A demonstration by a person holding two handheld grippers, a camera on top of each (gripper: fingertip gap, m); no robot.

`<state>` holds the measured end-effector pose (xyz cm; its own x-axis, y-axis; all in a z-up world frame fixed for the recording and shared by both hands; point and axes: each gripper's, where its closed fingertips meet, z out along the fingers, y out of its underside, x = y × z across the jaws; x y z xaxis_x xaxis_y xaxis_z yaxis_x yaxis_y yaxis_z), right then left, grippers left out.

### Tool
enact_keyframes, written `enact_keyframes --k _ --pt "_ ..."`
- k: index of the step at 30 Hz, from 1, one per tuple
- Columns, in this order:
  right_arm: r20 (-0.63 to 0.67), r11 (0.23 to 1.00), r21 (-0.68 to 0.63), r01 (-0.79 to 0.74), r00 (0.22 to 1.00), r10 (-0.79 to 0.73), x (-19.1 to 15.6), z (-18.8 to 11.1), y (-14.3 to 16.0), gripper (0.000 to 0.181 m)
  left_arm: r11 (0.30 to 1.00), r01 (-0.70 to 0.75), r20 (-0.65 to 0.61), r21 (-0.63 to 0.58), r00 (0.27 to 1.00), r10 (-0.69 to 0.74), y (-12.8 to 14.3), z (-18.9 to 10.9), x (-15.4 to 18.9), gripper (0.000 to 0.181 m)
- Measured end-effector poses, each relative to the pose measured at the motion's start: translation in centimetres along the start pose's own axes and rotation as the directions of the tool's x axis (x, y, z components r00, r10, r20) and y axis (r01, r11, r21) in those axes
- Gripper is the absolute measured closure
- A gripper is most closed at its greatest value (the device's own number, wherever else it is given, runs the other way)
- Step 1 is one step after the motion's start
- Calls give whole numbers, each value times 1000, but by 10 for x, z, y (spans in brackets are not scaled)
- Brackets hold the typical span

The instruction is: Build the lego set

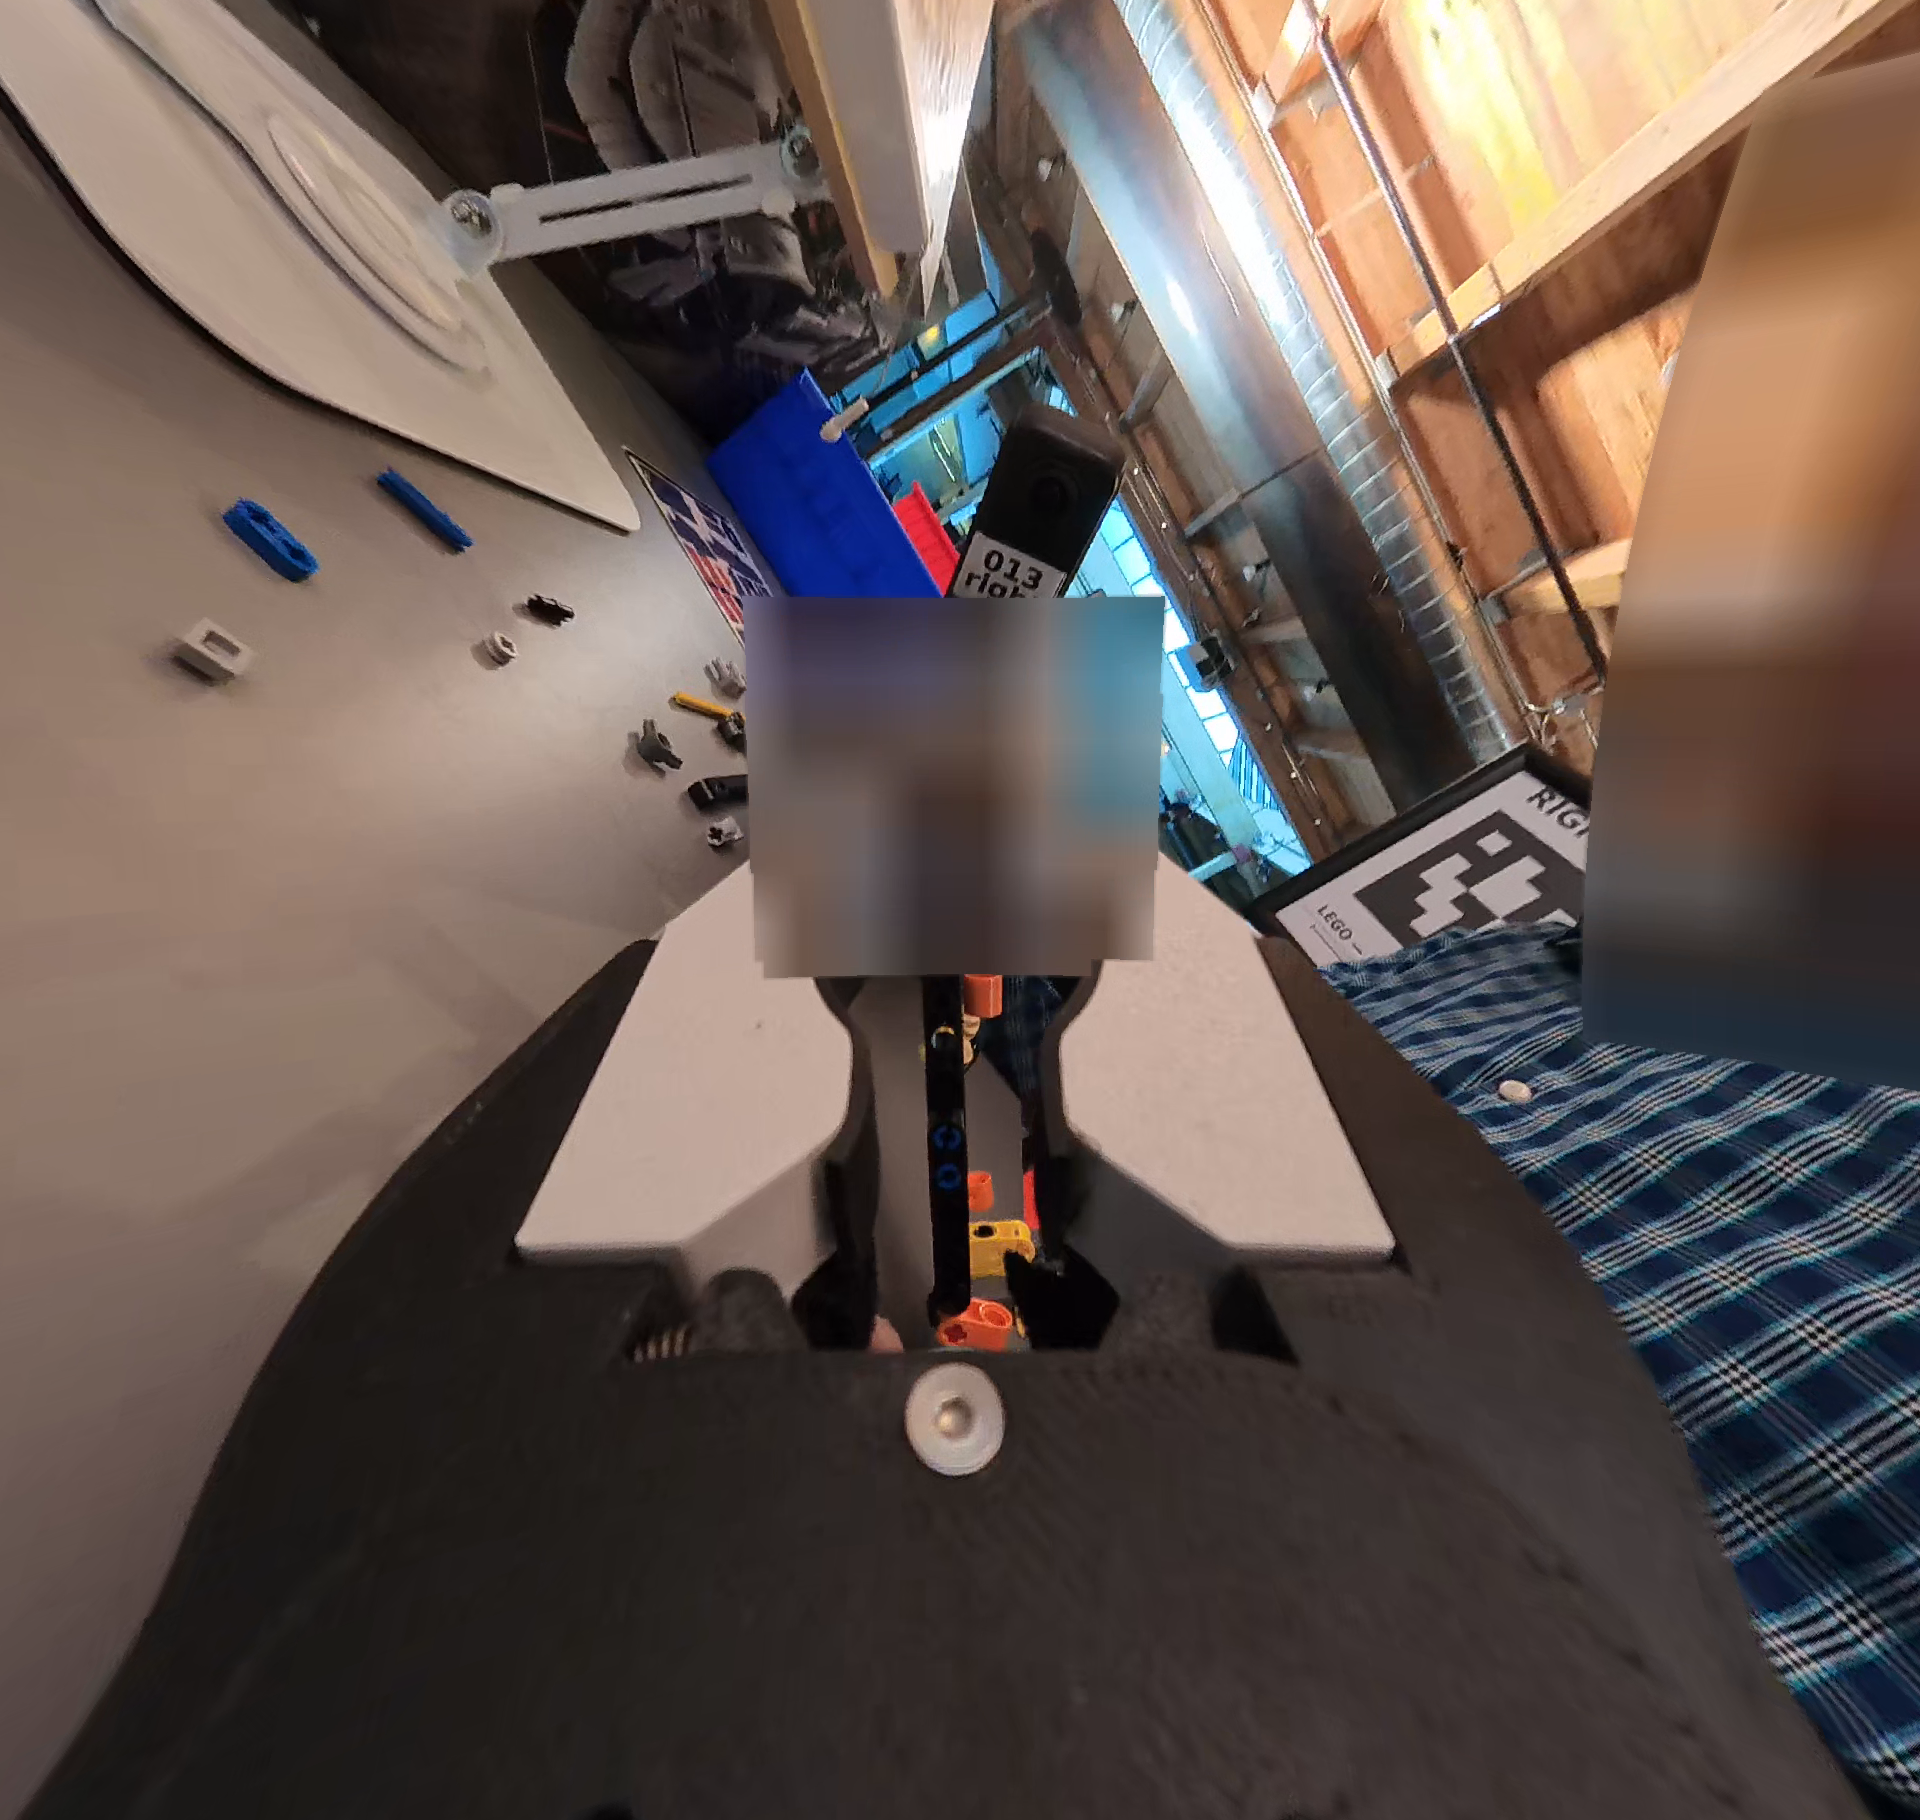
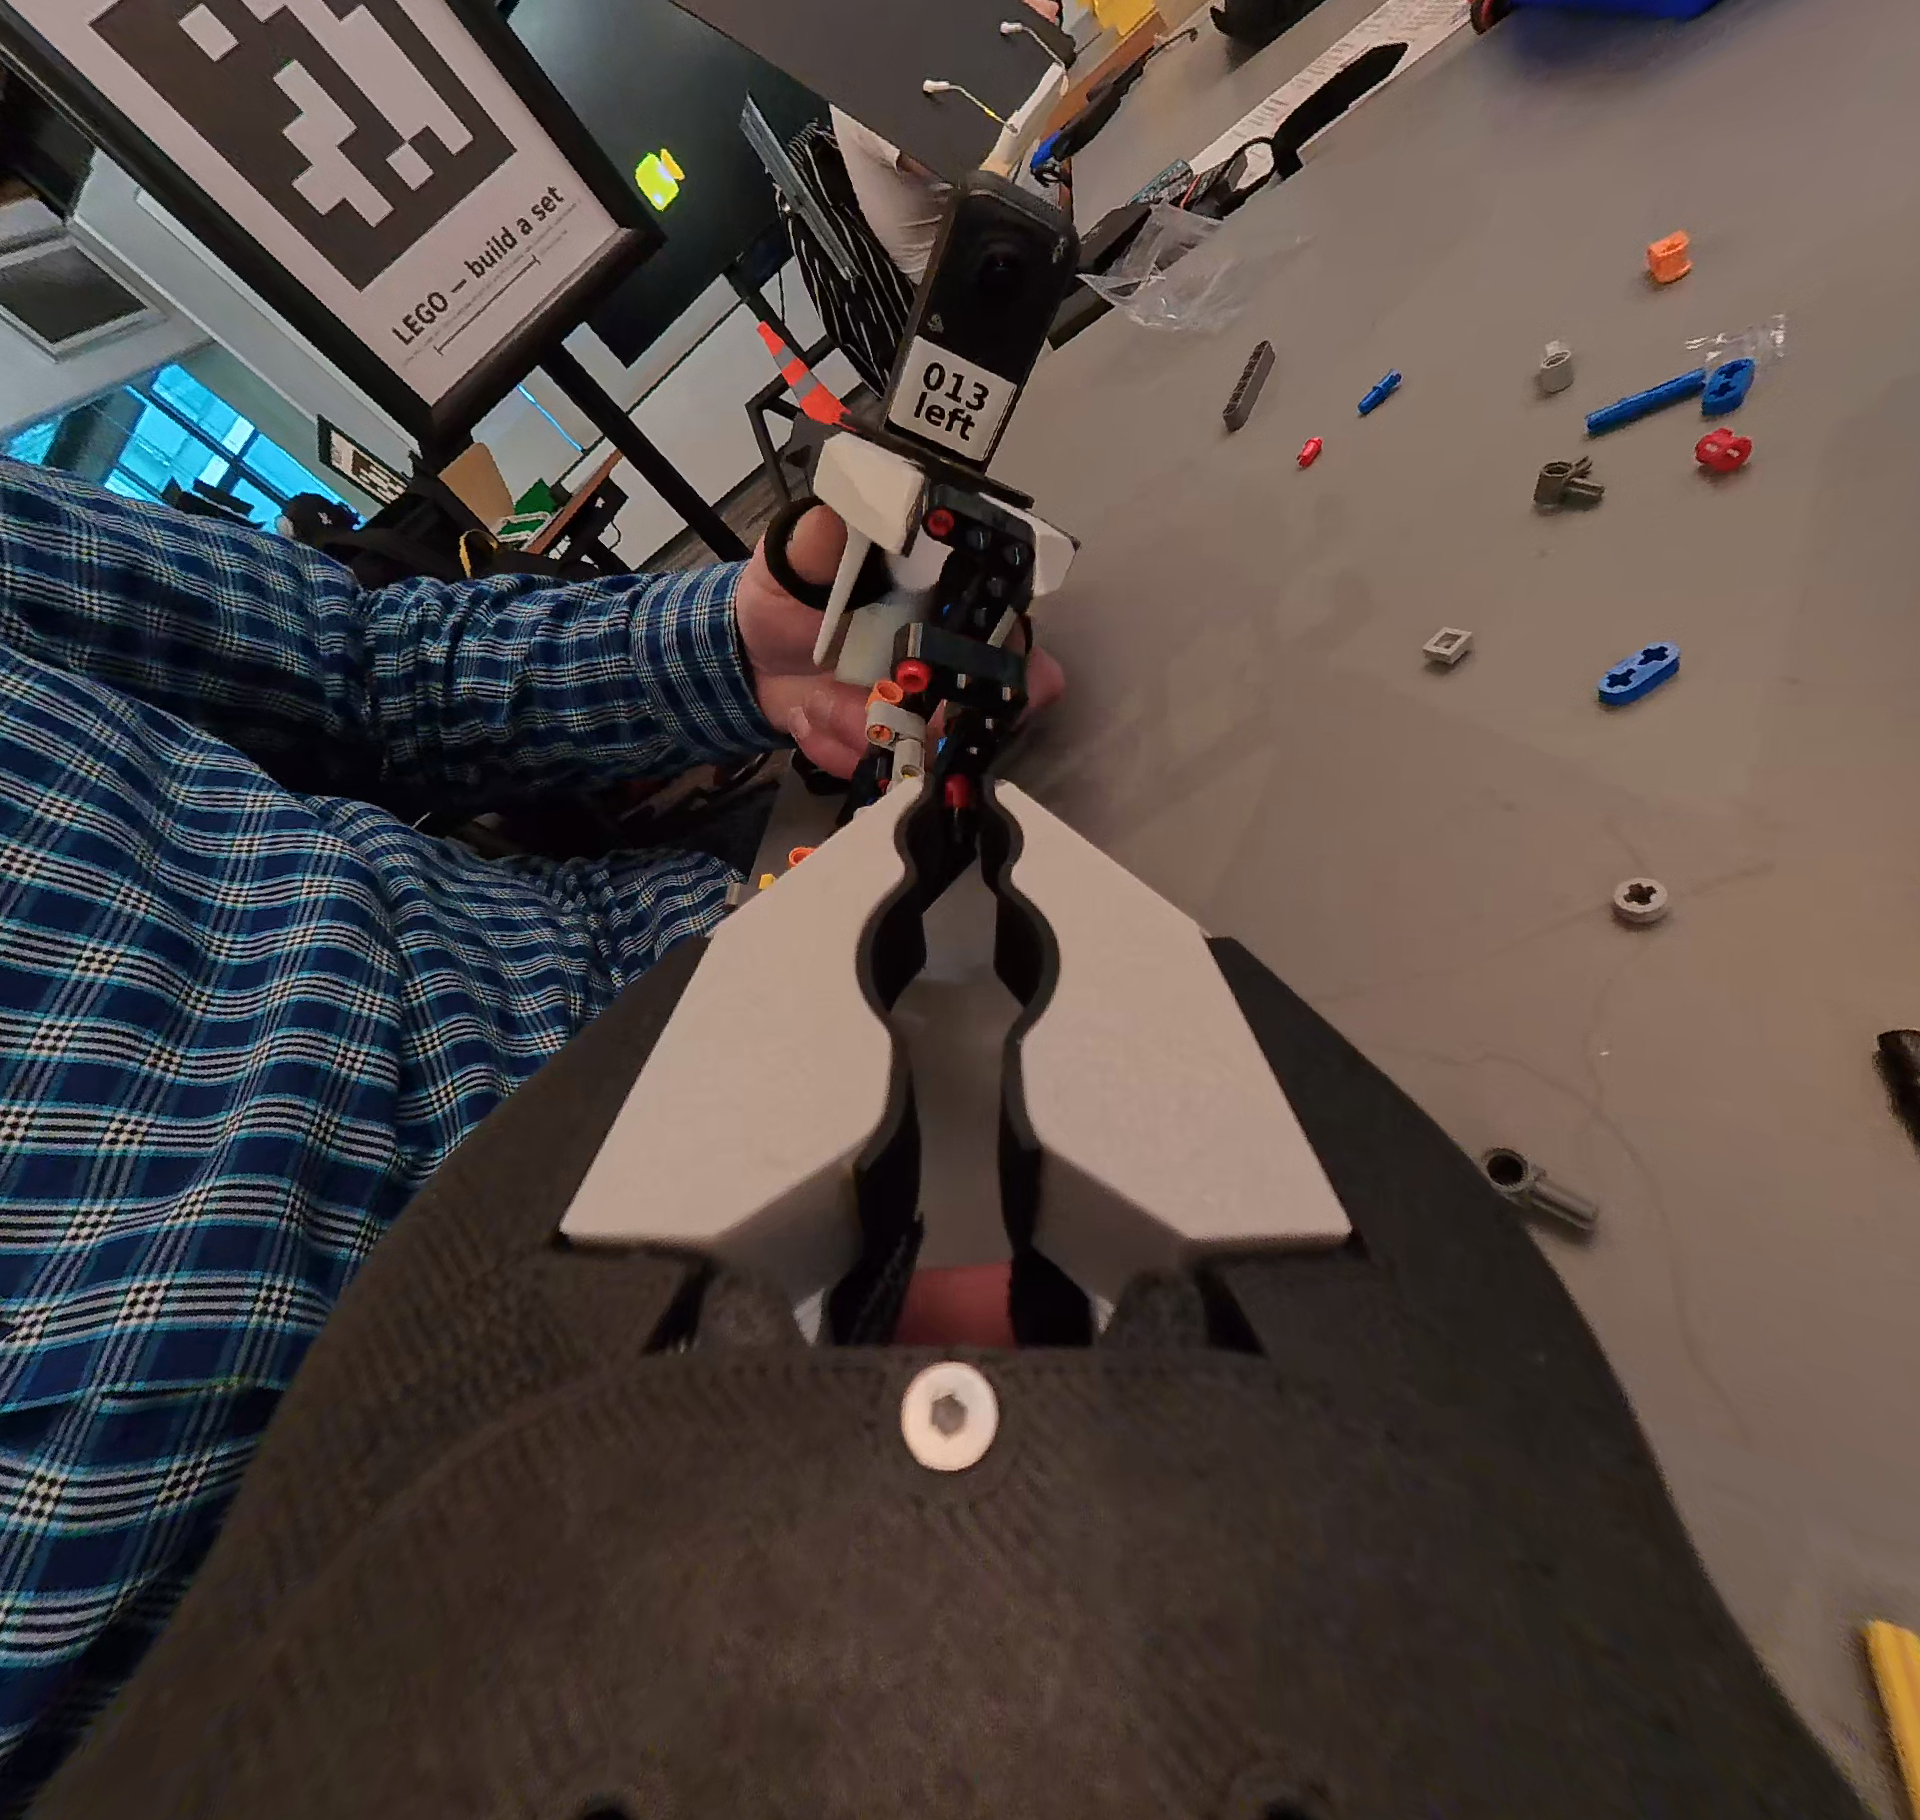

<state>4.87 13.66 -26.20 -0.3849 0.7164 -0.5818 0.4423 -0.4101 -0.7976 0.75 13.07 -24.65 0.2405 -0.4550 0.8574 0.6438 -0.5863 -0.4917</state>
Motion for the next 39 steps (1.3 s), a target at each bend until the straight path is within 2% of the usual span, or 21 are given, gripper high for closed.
enact_keyframes --k 8,26,39 --pt "2 1000 1 -1 1000 1 0 -1 -1 177 1000 6 1 5 1000 -6 -1 -3 0 160" --pt "15 999 5 -33 999 33 0 -1 -1 177 994 -45 27 -101 998 48 17 5 0 169" --pt "20 999 3 -32 999 32 -1 -1 -1 177 992 -56 30 -112 998 59 19 6 0 172"
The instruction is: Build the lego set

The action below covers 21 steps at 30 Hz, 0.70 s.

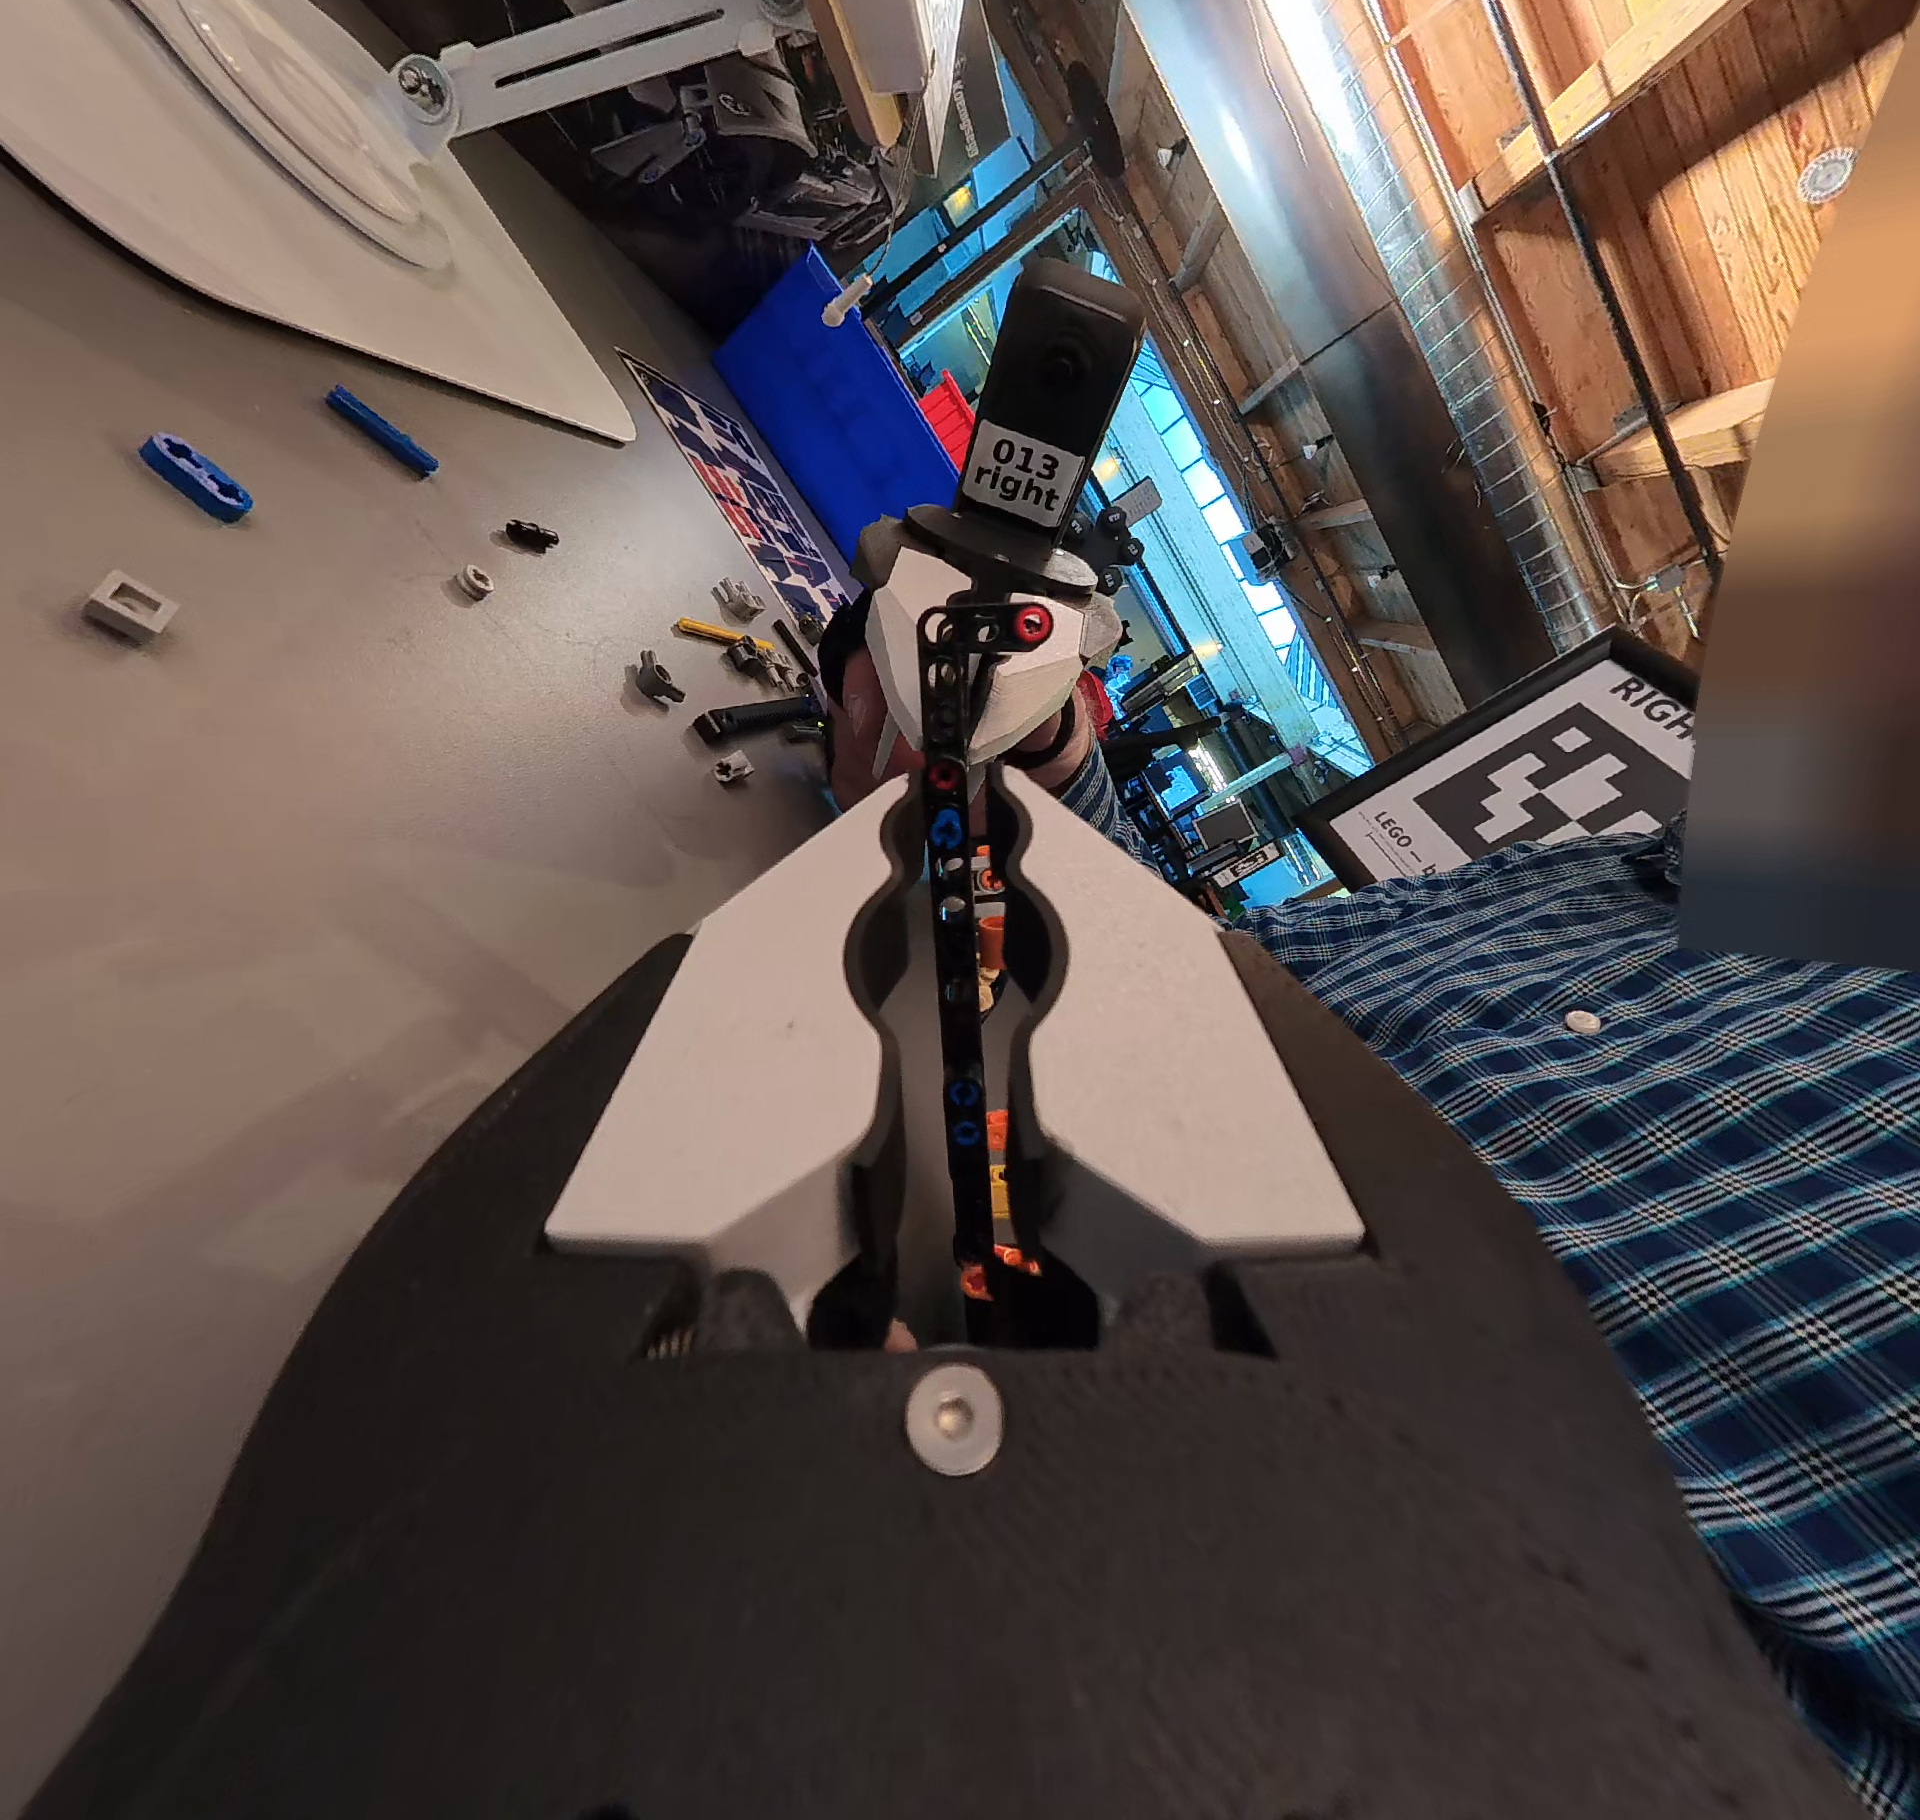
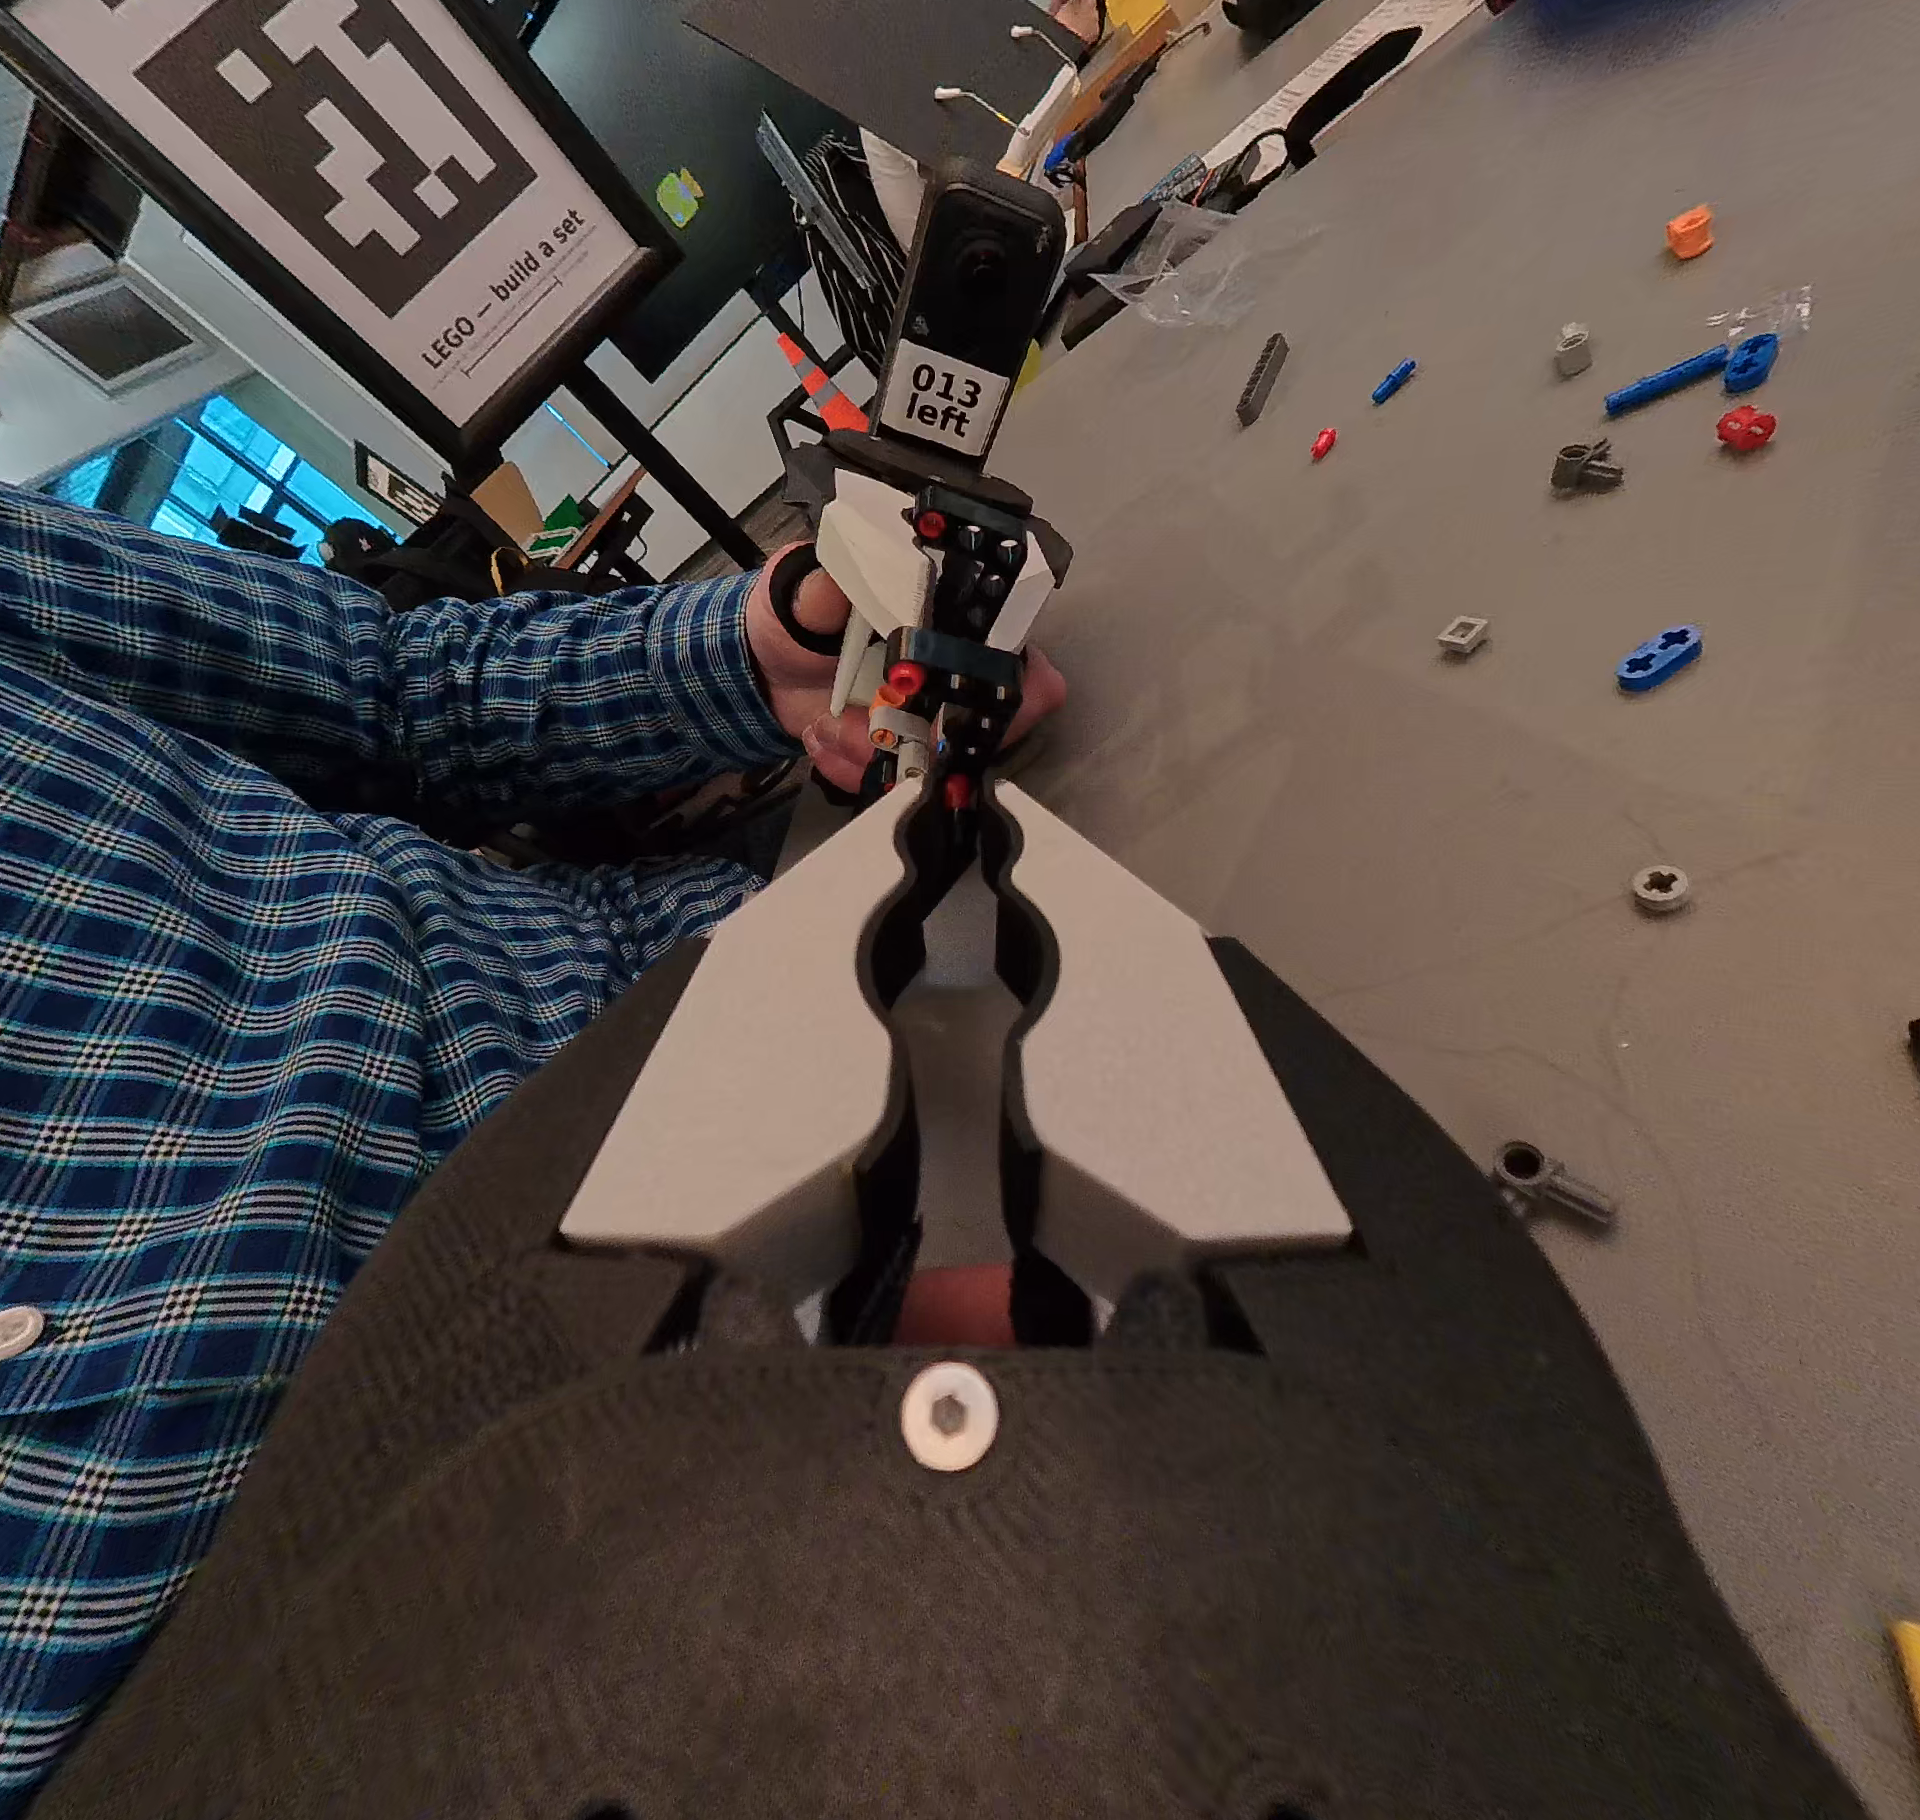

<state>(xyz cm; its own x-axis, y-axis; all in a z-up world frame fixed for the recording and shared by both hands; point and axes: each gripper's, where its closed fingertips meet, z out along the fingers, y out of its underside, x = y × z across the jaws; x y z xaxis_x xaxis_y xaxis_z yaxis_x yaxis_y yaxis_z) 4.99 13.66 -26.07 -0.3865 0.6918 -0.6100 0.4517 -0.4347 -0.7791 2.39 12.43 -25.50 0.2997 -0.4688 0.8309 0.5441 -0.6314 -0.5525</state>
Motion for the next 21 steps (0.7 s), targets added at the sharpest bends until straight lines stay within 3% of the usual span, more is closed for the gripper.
enact_keyframes --k 21 --pt "-3 1000 4 10 1000 -10 -1 -2 -1 177 1000 9 -14 20 1000 -9 -3 -1 1 166"
